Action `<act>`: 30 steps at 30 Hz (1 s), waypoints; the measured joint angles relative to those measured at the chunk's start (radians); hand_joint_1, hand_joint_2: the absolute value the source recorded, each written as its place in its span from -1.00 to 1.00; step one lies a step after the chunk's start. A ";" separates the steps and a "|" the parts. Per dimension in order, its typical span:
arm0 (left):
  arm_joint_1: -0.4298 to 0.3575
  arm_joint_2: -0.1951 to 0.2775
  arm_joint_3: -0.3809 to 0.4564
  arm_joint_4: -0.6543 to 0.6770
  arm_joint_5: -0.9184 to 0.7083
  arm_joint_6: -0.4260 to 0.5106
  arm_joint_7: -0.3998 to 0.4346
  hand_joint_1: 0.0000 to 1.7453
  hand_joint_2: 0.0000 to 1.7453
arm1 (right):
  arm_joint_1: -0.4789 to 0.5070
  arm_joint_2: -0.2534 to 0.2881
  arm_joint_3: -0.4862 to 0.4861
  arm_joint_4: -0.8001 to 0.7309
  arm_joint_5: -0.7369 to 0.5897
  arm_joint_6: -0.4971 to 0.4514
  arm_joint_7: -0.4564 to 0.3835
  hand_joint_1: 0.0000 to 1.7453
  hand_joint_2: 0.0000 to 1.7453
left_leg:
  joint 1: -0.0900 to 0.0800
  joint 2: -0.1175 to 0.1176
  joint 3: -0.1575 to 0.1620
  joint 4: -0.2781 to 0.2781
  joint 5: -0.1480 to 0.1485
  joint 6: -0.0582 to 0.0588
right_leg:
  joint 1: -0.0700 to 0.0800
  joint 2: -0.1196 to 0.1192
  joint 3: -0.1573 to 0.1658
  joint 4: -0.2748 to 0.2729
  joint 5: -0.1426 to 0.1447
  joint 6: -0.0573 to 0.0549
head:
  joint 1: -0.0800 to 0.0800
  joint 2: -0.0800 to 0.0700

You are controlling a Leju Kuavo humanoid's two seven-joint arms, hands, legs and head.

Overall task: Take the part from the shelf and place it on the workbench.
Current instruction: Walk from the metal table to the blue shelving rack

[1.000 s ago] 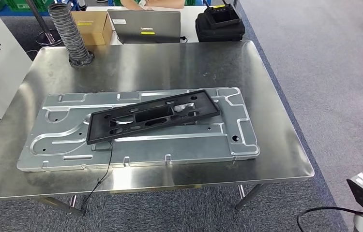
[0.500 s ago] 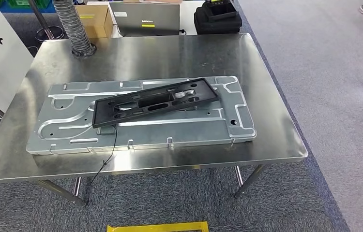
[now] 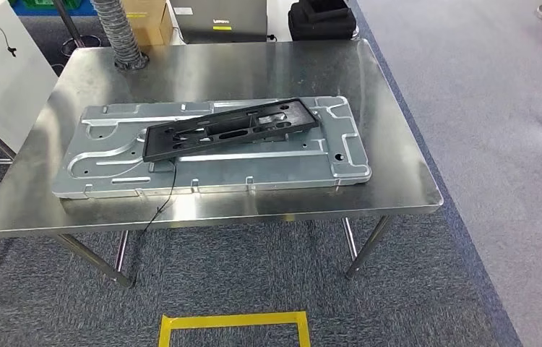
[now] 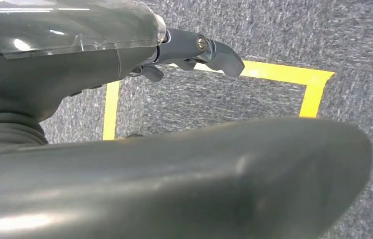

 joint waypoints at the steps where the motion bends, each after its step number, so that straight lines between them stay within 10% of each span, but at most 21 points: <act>1: 0.000 0.000 0.001 0.000 -0.001 0.000 0.000 -1.00 -1.00 | -0.001 0.002 -0.005 0.012 0.003 0.000 0.000 -1.00 -1.00 | -0.003 -0.001 0.004 -0.014 -0.002 0.007 | 0.001 0.000 -0.001 0.001 0.006 0.006 | 0.000 0.000; 4: 0.000 -0.003 0.008 0.000 -0.002 -0.004 0.000 -1.00 -1.00 | -0.005 0.008 -0.036 0.119 0.040 0.014 0.016 -1.00 -1.00 | -0.001 0.004 -0.020 -0.019 0.027 0.032 | -0.004 0.004 -0.016 0.022 -0.018 0.025 | 0.000 0.000; 8: 0.003 -0.008 0.026 0.000 0.003 -0.011 0.007 -1.00 -1.00 | -0.060 0.010 -0.181 0.532 0.294 0.018 0.118 -1.00 -1.00 | -0.001 0.008 -0.081 -0.016 0.074 0.045 | -0.009 0.007 -0.069 0.231 -0.186 0.040 | 0.000 0.000; 10: 0.007 -0.014 0.035 0.000 0.003 -0.012 0.015 -1.00 -1.00 | -0.085 0.013 -0.278 0.745 0.436 0.014 0.204 -1.00 -1.00 | -0.002 0.007 -0.115 -0.007 0.093 0.044 | -0.010 0.007 -0.050 0.275 -0.164 0.039 | 0.000 0.000; 12: 0.009 -0.020 0.040 0.000 0.002 -0.013 0.019 -1.00 -1.00 | -0.103 0.014 -0.345 0.893 0.494 0.012 0.251 -1.00 -1.00 | -0.003 0.007 -0.143 0.006 0.108 0.039 | -0.009 0.007 0.035 0.179 -0.112 0.033 | 0.000 0.000; 15: 0.004 -0.026 0.044 0.000 0.001 -0.014 0.023 -1.00 -1.00 | -0.133 0.006 -0.400 1.045 0.542 0.009 0.325 -1.00 -1.00 | -0.005 0.012 -0.165 0.015 0.130 0.023 | 0.002 0.007 0.157 -0.014 -0.121 0.015 | 0.000 0.000; 18: 0.002 -0.029 0.046 0.000 -0.008 -0.015 0.036 -1.00 -1.00 | -0.147 -0.002 -0.421 1.217 0.640 0.015 0.531 -1.00 -1.00 | -0.002 0.014 -0.173 0.011 0.150 0.004 | 0.006 0.005 0.150 -0.042 -0.107 -0.006 | 0.000 0.000; 24: 0.007 -0.032 0.046 0.000 -0.038 -0.014 0.053 -1.00 -1.00 | -0.154 0.004 -0.329 1.471 0.695 0.283 0.909 -1.00 -1.00 | 0.002 0.004 -0.228 0.276 -0.064 -0.017 | 0.007 -0.003 0.058 -0.039 -0.030 -0.030 | 0.000 0.000; 26: 0.005 -0.032 0.046 0.000 -0.049 -0.014 0.056 -1.00 -1.00 | -0.159 0.013 -0.285 1.520 0.691 0.385 0.962 -1.00 -1.00 | 0.002 0.004 -0.183 0.279 -0.021 -0.016 | 0.009 -0.003 0.017 -0.028 -0.007 -0.029 | 0.000 0.000; 30: -0.008 -0.033 0.043 0.000 -0.076 -0.020 0.065 -1.00 -1.00 | -0.167 0.038 -0.205 1.580 0.695 0.517 1.021 -1.00 -1.00 | -0.005 0.004 0.026 0.007 -0.016 0.005 | 0.014 -0.004 -0.037 -0.006 0.032 -0.015 | 0.000 0.000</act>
